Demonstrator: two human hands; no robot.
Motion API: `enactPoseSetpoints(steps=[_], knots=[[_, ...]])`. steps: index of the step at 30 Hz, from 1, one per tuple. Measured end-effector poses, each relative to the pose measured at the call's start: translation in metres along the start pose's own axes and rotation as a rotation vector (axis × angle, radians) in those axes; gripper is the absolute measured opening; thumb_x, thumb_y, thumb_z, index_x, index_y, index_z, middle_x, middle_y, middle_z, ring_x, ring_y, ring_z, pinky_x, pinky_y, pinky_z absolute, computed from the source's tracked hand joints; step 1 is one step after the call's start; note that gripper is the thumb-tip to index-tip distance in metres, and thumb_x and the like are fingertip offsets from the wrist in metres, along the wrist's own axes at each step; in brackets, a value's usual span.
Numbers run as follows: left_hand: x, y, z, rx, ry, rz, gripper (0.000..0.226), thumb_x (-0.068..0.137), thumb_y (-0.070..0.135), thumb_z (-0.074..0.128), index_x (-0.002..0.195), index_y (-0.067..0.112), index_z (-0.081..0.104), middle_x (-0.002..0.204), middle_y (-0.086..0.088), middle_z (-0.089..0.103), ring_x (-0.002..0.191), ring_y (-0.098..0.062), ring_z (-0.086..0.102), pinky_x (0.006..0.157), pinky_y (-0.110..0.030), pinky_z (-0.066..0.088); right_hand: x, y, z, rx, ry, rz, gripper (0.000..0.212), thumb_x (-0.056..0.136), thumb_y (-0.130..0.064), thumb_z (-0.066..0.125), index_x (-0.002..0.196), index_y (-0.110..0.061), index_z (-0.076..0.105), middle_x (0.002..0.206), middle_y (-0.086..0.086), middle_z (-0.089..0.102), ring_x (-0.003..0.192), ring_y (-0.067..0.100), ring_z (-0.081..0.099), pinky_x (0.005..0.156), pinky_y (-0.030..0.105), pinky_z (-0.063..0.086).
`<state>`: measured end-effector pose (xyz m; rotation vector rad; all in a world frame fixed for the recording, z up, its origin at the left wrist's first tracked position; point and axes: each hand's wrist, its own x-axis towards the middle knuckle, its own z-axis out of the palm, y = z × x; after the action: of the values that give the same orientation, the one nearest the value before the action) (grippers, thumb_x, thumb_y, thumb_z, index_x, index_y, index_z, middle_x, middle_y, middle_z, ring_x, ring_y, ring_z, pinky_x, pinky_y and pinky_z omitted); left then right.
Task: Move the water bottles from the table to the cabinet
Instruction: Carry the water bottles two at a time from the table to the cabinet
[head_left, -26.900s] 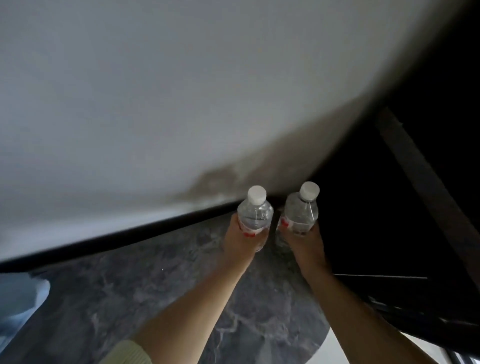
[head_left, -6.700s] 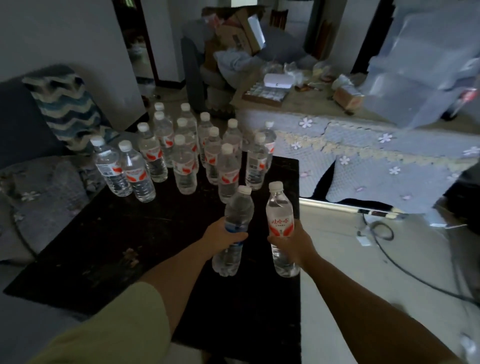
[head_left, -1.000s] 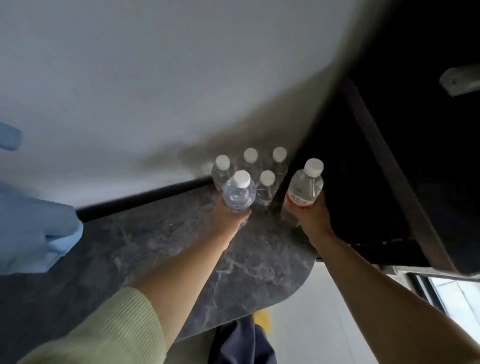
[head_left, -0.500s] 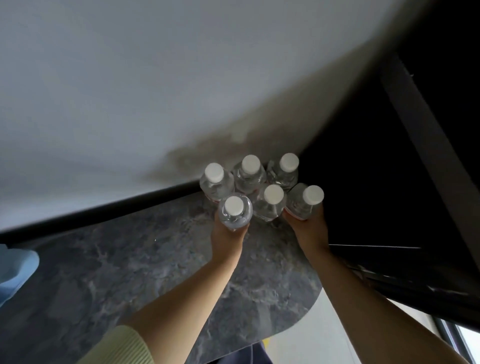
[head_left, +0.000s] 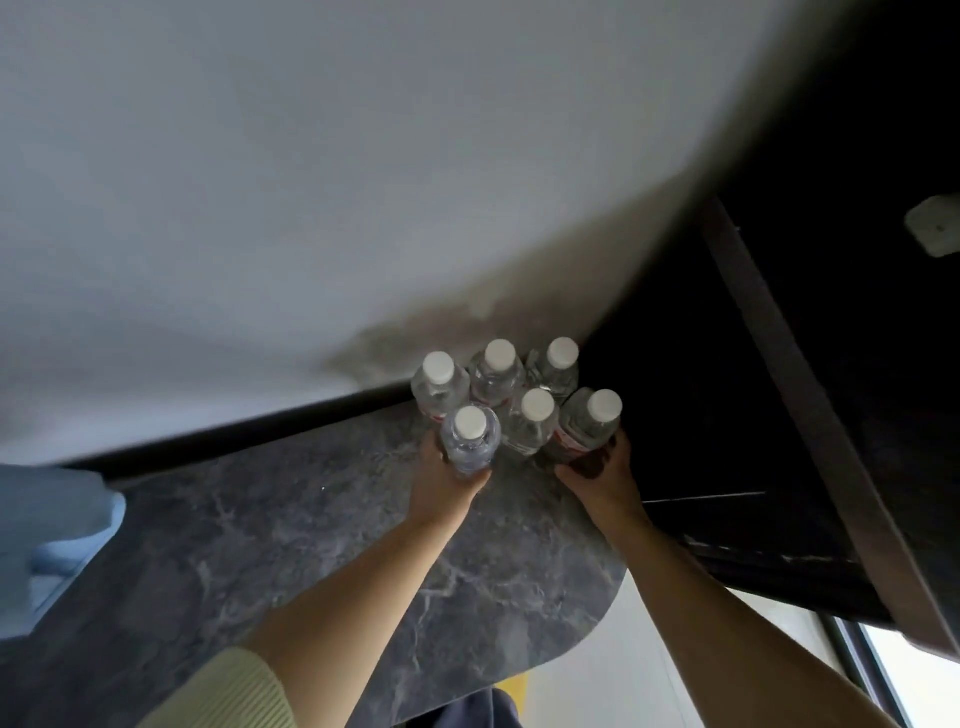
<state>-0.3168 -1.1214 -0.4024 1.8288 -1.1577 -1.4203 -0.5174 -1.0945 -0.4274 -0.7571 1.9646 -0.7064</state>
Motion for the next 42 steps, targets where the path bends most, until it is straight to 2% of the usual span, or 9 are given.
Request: enactPoseSetpoints(steps=[2,7,9,12,19,21,24,34,42], knots=[[-0.011,0.009,-0.009,0.007,-0.003,0.032,0.065,0.074,0.005,0.080,0.129,0.016,0.046,0.113,0.000,0.066,0.079,0.006,0.063,0.066,-0.009,0.048,-0.011,-0.006,-0.005,0.027,-0.019,-0.020,0.108,0.069,-0.018,0.085,0.152,-0.027,0.016,0.150,0.004,0.043,0.138,0.026,0.041,0.114,0.049,0.035],[-0.032,0.034,-0.033,0.176,0.025,0.148,0.076,0.072,0.033,0.083,0.135,0.018,0.044,0.120,0.009,0.058,0.108,-0.011,0.057,0.095,-0.033,0.049,-0.042,-0.044,-0.023,0.048,-0.040,-0.107,0.097,0.079,-0.004,0.077,0.153,-0.017,0.016,0.154,0.007,0.035,0.141,0.023,0.035,0.113,0.033,0.031],[-0.040,0.044,-0.039,0.260,0.008,0.185,0.065,0.075,0.038,0.078,0.130,0.022,0.048,0.121,0.005,0.060,0.111,-0.012,0.057,0.095,-0.032,0.048,-0.054,-0.057,-0.030,0.007,-0.048,-0.160,0.092,0.081,-0.007,0.075,0.153,-0.018,0.018,0.154,0.005,0.035,0.142,0.022,0.034,0.110,0.027,0.029],[-0.054,0.071,-0.044,0.311,0.003,0.282,0.053,0.083,0.026,0.073,0.129,0.014,0.051,0.124,-0.002,0.057,0.112,-0.012,0.053,0.090,-0.023,0.039,-0.076,-0.085,-0.045,-0.097,-0.042,-0.269,0.085,0.084,-0.017,0.075,0.152,-0.017,0.024,0.154,0.004,0.036,0.142,0.020,0.034,0.108,0.022,0.027],[-0.088,0.146,-0.038,0.519,-0.013,0.514,0.051,0.093,0.037,0.059,0.137,0.014,0.046,0.130,-0.004,0.054,0.119,-0.021,0.052,0.097,-0.033,0.043,-0.107,-0.152,-0.087,-0.627,-0.113,-0.395,0.066,0.096,-0.034,0.057,0.153,-0.021,0.026,0.163,0.001,0.016,0.149,0.022,0.018,0.120,0.045,0.020],[-0.096,0.169,-0.039,0.553,-0.014,0.552,0.051,0.094,0.039,0.057,0.137,0.017,0.044,0.131,-0.004,0.053,0.113,-0.024,0.056,0.092,-0.037,0.048,-0.116,-0.171,-0.097,-0.761,-0.100,-0.386,0.058,0.099,-0.038,0.048,0.152,-0.023,0.029,0.162,-0.002,0.015,0.149,0.022,0.016,0.119,0.054,0.014],[-0.102,0.197,-0.044,0.657,-0.015,0.584,0.051,0.095,0.040,0.054,0.139,0.015,0.045,0.134,-0.008,0.052,0.120,-0.025,0.050,0.097,-0.040,0.046,-0.131,-0.195,-0.109,-0.874,-0.089,-0.408,0.050,0.101,-0.039,0.043,0.148,-0.024,0.035,0.160,-0.001,0.021,0.147,0.022,0.019,0.117,0.060,0.010],[-0.139,0.244,-0.068,0.808,0.086,0.670,0.048,0.096,0.044,0.047,0.134,0.014,0.048,0.128,-0.007,0.057,0.116,-0.025,0.053,0.094,-0.040,0.046,-0.167,-0.241,-0.126,-0.999,-0.019,-0.537,0.047,0.101,-0.040,0.038,0.144,-0.022,0.041,0.152,0.001,0.035,0.141,0.023,0.029,0.116,0.062,0.009],[-0.176,0.209,-0.138,0.837,0.178,0.505,0.049,0.096,0.047,0.046,0.133,0.015,0.049,0.128,-0.007,0.057,0.119,-0.025,0.052,0.097,-0.040,0.045,-0.210,-0.264,-0.073,-1.100,-0.101,-0.657,0.044,0.099,-0.035,0.040,0.143,-0.027,0.041,0.151,0.000,0.035,0.141,0.023,0.031,0.119,0.056,0.009]])
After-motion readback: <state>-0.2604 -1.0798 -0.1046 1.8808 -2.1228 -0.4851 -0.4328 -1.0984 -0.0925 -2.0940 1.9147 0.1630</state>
